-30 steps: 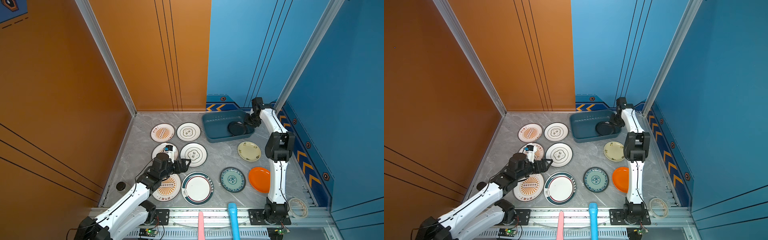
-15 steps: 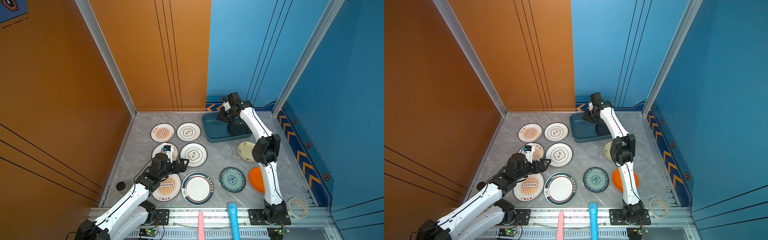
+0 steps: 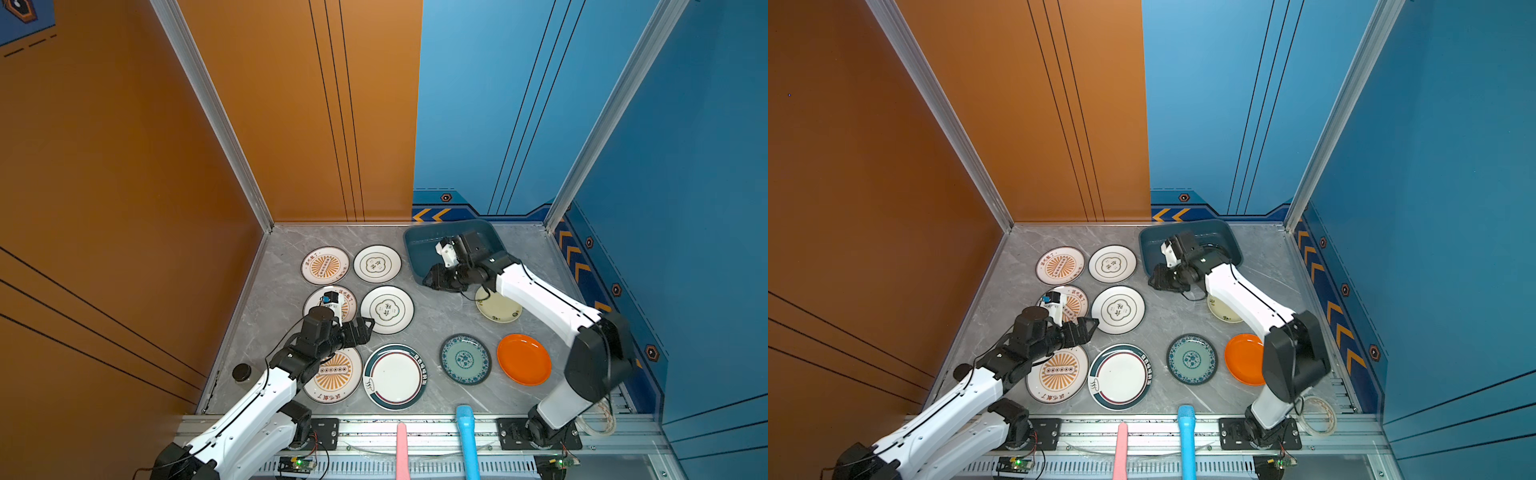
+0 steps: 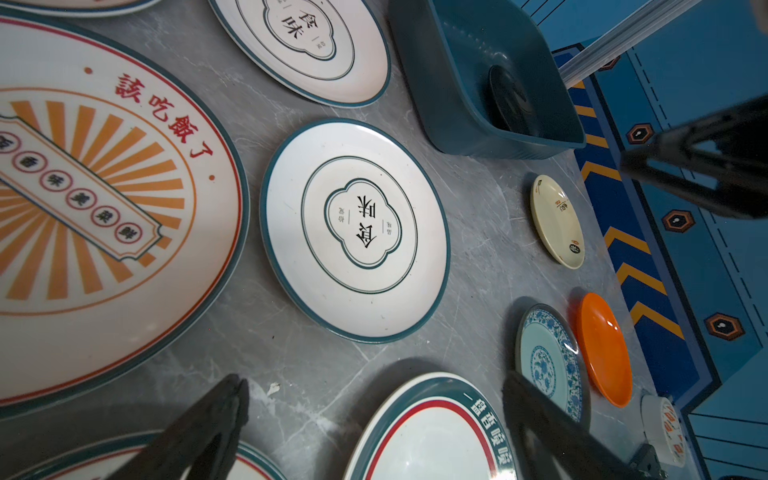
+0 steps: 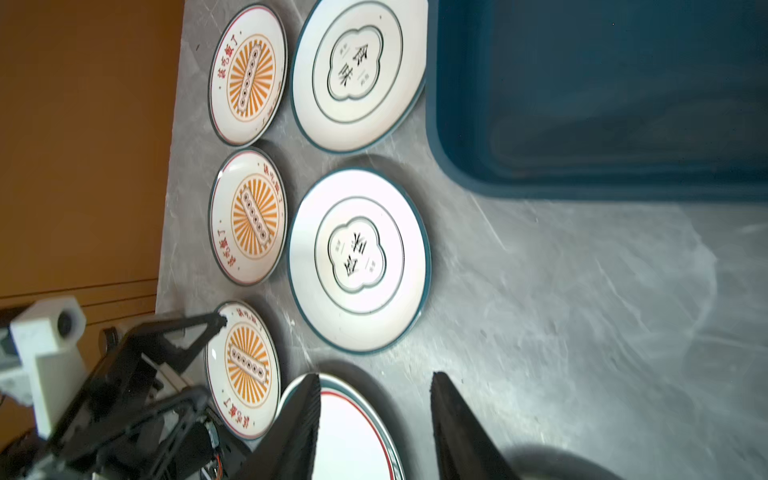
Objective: Place the plates into the plastic bin on the countertop
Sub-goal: 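Move the right gripper back to the white green-logo plate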
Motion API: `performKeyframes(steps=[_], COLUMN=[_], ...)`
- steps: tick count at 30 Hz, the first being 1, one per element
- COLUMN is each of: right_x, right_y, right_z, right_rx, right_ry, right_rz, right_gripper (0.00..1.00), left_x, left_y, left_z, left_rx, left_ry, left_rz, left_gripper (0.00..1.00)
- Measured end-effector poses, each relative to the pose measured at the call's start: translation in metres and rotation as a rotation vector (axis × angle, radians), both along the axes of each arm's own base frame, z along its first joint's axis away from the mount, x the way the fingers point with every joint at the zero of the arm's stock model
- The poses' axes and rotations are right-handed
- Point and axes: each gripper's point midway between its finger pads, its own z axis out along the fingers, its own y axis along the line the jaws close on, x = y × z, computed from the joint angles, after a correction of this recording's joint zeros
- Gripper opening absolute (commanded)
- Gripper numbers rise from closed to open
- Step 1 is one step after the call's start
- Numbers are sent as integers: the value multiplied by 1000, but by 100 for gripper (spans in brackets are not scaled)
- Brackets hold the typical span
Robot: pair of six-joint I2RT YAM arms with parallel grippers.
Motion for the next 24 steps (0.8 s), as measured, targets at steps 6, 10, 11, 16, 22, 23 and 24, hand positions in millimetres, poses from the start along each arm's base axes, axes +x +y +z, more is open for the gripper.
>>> performKeyframes(steps=[6,10,11,16,22,23,24], right_x=[-54,-70,-68,-53,-49,-47,-46], right_y=[1,12,16,35,48,49,50], right_z=[-57,-79,-80,-87,-108,-110,-113], right_rx=[2,11,21,64,64,67,70], right_ry=[75,98,89,61,81,86,90], right_rz=[-15,-27,-38,-89,-130,-138,-147], right_gripper=[48,49,49,49,49,49,49], left_x=[2,2,2,2,0,0,0], left_y=[1,2,2,3,5,5,5], left_z=[-2,-2,-1,5,9,9,9], left_rx=[1,1,1,-11,-18,-19,-20], left_ry=[5,5,4,-18,-33,-34,-34], left_rz=[4,11,11,13,17,18,20], left_gripper=[98,98,98,98,98,98,98])
